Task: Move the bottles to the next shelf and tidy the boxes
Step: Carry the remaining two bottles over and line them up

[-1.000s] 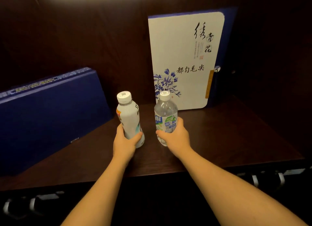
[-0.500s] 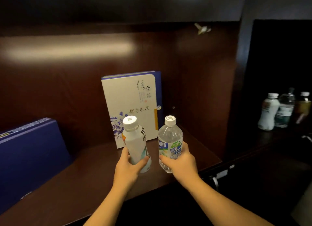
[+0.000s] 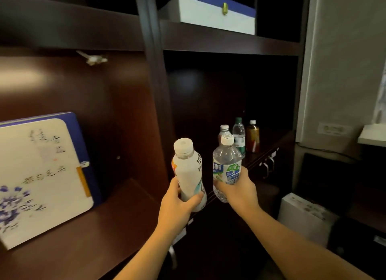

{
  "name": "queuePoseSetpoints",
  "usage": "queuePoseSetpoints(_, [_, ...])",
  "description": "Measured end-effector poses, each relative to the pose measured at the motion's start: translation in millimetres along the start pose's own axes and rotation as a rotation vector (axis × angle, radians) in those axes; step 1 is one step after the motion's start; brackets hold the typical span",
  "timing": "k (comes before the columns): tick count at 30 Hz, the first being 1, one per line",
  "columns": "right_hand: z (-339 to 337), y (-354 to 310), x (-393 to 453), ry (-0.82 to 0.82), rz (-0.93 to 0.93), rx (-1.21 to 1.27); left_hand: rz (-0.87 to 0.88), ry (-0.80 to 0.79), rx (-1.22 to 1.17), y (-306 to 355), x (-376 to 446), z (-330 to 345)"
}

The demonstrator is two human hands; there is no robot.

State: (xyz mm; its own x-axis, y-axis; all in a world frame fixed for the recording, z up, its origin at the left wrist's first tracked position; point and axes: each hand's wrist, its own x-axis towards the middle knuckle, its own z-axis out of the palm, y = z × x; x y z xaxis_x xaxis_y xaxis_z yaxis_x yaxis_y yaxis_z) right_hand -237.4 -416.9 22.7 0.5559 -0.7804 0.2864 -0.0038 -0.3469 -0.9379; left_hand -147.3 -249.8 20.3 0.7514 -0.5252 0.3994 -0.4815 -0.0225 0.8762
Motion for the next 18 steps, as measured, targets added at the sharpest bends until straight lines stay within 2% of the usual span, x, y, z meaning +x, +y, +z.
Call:
queuePoseSetpoints(4, [-20.3,29.4,71.7,0.004,0.020,-0.005,-0.055,0.050,0.014,-6.1,53.5,59.2])
queuePoseSetpoints(8, [-13.3,56.9,141.9,-0.050,0.034,-0.014,-0.122,0.161,0.059,-27.4,105.5,93.1])
queuePoseSetpoints(18, [76.2,111.0,230.2,-0.210,0.008,0.009,-0.422,0.426,0.157,-98.2,171.5,113.1])
